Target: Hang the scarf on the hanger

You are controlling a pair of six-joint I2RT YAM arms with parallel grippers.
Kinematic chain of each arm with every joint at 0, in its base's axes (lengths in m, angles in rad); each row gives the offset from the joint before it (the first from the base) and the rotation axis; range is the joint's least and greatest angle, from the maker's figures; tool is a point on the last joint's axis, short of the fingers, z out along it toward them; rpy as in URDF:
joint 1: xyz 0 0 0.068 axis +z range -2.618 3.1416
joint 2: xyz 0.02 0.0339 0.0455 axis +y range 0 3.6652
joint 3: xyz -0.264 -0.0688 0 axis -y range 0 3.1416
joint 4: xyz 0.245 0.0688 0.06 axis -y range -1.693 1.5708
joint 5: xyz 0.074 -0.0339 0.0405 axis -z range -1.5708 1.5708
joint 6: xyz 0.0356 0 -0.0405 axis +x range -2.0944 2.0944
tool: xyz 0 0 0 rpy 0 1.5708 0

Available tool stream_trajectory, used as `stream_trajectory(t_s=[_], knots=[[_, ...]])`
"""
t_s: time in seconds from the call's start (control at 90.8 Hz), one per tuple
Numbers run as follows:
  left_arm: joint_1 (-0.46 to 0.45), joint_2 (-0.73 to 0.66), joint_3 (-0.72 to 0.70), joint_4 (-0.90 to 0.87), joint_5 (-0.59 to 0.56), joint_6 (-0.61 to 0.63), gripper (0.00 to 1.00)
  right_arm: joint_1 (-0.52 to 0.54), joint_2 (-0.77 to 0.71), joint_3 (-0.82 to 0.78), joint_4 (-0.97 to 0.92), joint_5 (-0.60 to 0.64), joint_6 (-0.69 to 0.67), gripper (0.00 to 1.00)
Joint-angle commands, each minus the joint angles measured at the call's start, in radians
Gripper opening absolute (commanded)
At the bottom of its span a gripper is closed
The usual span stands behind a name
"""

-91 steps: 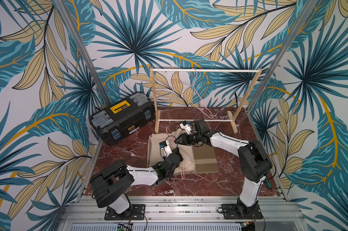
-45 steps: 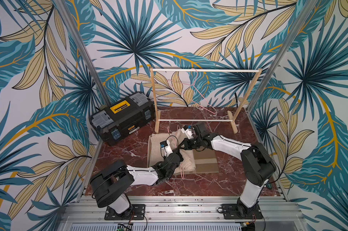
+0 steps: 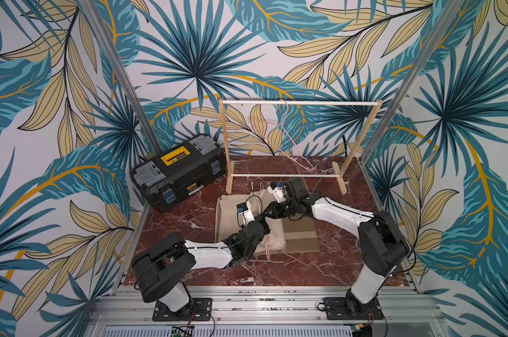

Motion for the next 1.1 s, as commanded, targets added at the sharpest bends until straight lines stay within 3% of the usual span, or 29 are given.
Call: stream_trajectory(t_s=[0.0, 0.165, 0.683, 0.782, 0.892, 1.013, 1.09], knots=[[-0.005, 0.036, 0.021, -0.002, 0.038, 0.013, 0.0, 0.004, -0.089, 0.02, -0.079, 0.101, -0.035, 0.31], [-0.008, 0.07, 0.05, -0.007, 0.058, 0.015, 0.0, 0.012, -0.135, 0.06, -0.085, 0.133, -0.051, 0.52], [-0.01, 0.079, 0.078, -0.038, 0.066, 0.009, 0.0, 0.088, -0.033, 0.066, 0.017, 0.246, -0.031, 0.55], [-0.011, 0.081, 0.078, -0.028, 0.071, 0.006, 0.0, 0.102, 0.002, 0.07, 0.038, 0.257, -0.012, 0.49], [-0.01, 0.081, 0.075, -0.018, 0.078, 0.006, 0.0, 0.115, 0.032, 0.063, 0.056, 0.287, 0.006, 0.34], [-0.012, 0.072, 0.07, -0.003, 0.081, 0.009, 0.0, 0.133, 0.047, 0.052, 0.051, 0.337, 0.02, 0.03], [-0.011, 0.045, 0.055, 0.003, 0.083, 0.025, 0.0, 0.132, 0.036, 0.053, 0.031, 0.379, 0.013, 0.0]])
